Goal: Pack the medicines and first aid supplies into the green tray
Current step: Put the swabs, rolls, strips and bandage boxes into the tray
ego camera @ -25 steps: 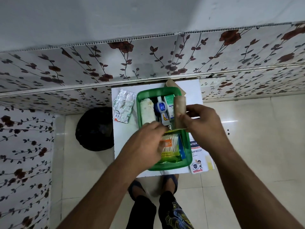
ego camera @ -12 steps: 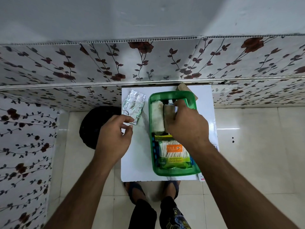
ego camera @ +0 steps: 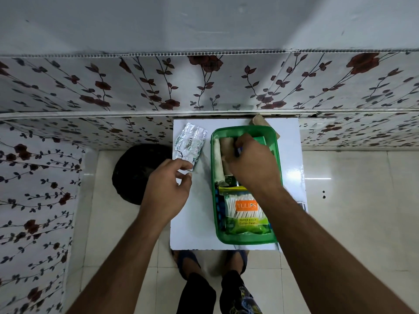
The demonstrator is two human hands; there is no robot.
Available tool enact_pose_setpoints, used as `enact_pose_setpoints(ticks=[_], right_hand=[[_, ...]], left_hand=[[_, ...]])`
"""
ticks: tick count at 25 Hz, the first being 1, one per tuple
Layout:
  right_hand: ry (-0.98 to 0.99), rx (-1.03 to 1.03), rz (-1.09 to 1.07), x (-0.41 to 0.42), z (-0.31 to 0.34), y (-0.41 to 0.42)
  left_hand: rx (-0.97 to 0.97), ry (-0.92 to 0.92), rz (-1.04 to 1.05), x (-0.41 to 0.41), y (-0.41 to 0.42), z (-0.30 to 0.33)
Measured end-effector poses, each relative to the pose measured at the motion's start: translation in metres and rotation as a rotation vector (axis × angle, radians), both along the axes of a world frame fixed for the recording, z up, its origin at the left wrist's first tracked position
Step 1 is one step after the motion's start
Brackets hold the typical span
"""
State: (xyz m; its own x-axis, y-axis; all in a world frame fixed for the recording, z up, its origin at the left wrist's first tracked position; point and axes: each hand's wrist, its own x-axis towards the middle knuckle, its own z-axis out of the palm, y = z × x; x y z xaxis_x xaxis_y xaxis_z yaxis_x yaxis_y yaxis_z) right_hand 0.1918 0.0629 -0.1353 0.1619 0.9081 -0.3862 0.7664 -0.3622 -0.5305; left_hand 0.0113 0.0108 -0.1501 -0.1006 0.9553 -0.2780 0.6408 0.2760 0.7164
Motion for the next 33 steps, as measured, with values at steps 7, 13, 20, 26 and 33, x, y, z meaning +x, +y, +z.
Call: enact_pose_setpoints(ticks=[7, 13, 20, 26, 33], right_hand=[[-0.010, -0.034, -0.020, 0.008, -0.006, 0.002], [0.032, -0.001, -0.026, 0.022, 0.012, -0.004], [0.006, 0.107, -0.287, 0.101, 0.000, 0.039], [0.024, -0.132, -0.043, 0.099, -0.043, 0.067], [0.084, -0.126, -0.166, 0.114, -0.027, 0.044]], left_hand=[[-0.019, -0.017, 0.031, 0.000, 0.004, -0.003], [-0.054, 0.000, 0.158, -0.007, 0.019, -0.008], [-0.070, 0.294, 0.076, -0.003, 0.067, -0.044], [-0.051, 0.297, 0.124, 0.001, 0.078, -0.052], [0.027, 0.234, 0.341, -0.016, 0.045, 0.024]])
